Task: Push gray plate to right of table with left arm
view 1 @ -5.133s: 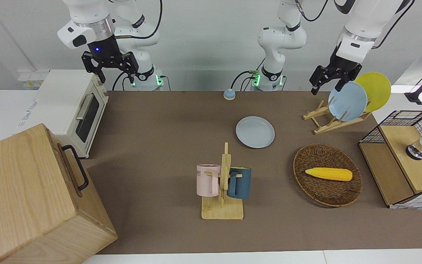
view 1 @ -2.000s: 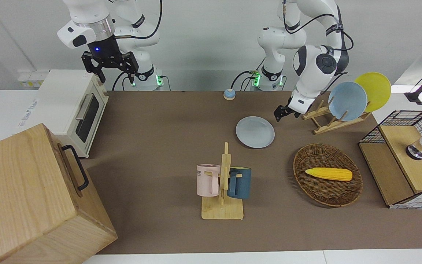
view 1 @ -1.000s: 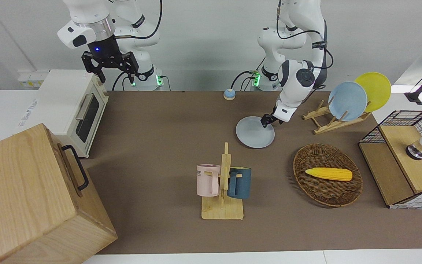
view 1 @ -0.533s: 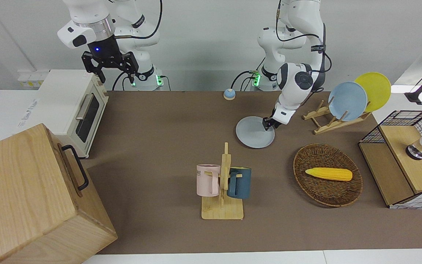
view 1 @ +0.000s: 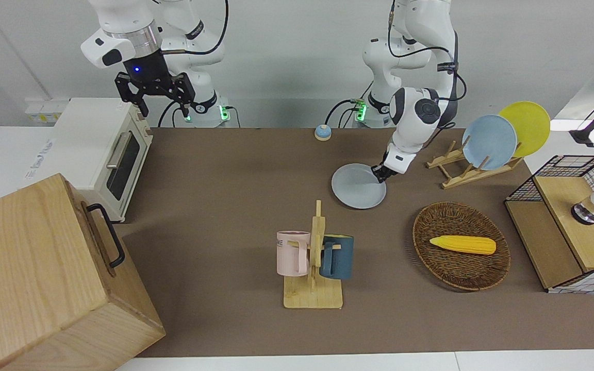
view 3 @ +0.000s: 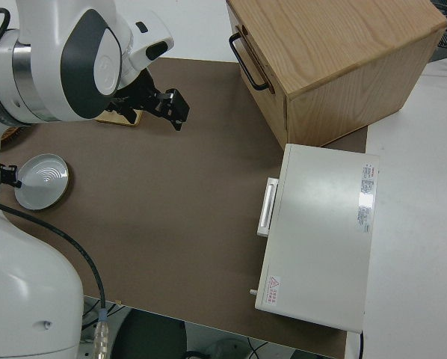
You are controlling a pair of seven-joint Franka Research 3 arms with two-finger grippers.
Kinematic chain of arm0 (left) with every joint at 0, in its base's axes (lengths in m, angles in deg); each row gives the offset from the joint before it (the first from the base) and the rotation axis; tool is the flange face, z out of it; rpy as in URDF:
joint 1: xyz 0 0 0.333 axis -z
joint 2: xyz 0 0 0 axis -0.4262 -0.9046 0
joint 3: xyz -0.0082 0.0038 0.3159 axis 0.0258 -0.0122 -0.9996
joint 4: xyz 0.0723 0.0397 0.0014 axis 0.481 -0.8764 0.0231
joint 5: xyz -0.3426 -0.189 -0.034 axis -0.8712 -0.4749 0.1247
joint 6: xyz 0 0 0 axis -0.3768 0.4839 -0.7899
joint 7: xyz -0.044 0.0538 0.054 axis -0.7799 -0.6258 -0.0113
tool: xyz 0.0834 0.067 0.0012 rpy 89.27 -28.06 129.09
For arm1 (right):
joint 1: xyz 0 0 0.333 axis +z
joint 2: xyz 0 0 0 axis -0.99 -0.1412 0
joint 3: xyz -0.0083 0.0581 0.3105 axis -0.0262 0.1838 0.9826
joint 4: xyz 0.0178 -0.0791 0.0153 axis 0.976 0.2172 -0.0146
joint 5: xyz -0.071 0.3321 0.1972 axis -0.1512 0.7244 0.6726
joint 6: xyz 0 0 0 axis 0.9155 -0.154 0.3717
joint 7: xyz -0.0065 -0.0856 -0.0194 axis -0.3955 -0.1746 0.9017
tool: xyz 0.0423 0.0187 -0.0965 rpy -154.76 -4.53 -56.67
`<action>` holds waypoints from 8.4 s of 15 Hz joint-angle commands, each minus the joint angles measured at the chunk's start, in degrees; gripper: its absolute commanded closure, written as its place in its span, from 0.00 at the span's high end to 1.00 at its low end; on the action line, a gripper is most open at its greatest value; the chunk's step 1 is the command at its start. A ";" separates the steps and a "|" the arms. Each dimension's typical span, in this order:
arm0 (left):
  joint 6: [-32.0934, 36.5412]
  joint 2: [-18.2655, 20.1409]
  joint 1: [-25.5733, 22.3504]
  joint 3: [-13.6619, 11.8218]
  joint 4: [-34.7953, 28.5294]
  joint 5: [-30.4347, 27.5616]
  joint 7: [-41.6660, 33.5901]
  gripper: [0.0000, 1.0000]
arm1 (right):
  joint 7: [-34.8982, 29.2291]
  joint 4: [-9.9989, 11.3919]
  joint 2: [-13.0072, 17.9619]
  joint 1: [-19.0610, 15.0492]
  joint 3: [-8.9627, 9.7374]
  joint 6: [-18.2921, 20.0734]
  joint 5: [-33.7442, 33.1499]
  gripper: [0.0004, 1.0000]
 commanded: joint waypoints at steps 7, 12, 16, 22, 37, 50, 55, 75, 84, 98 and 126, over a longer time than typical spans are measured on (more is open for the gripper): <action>-1.80 -0.07 -0.65 0.41 -1.29 -0.53 -0.57 0.00 | 0.10 -0.57 -0.33 0.33 -0.27 0.65 -0.02 1.00; -2.06 -0.16 -0.30 2.61 -1.29 -2.37 0.31 0.00 | 0.10 -0.57 -0.33 0.33 -0.27 0.65 -0.02 1.00; -2.50 -0.16 1.72 2.61 -1.21 -4.92 0.83 0.00 | 0.10 -0.57 -0.32 0.33 -0.27 0.65 -0.02 1.00; -4.35 -1.12 6.99 2.52 -0.94 -6.95 4.17 0.00 | 0.10 -0.57 -0.33 0.33 -0.27 0.65 -0.02 1.00; -9.10 -7.98 25.45 -5.21 4.77 -13.54 4.79 0.00 | 0.10 -0.57 -0.33 0.33 -0.27 0.65 -0.02 1.00; -9.36 -11.14 35.47 -10.04 10.13 -15.65 4.26 0.00 | 0.10 -0.57 -0.33 0.33 -0.27 0.65 -0.02 1.00; -9.89 -13.33 37.58 -10.14 12.68 -17.84 4.26 0.00 | 0.10 -0.57 -0.24 0.33 -0.27 0.65 -0.02 1.00; -17.62 -23.01 43.65 -9.17 22.17 -29.10 5.49 0.00 | 0.10 -0.57 -0.24 0.33 -0.27 0.65 -0.02 1.00; -13.50 -18.89 39.26 -6.27 21.03 -29.27 5.40 0.96 | 0.10 -0.57 -0.33 0.33 -0.27 0.65 -0.02 0.99; 4.85 -7.90 31.36 -9.61 19.62 -21.38 2.59 0.99 | 0.10 -0.57 -0.33 0.33 -0.27 0.65 -0.02 1.00; 43.20 2.92 3.75 -12.15 44.14 8.34 -12.87 1.00 | 0.10 -0.57 -0.33 0.33 -0.27 0.65 -0.02 1.00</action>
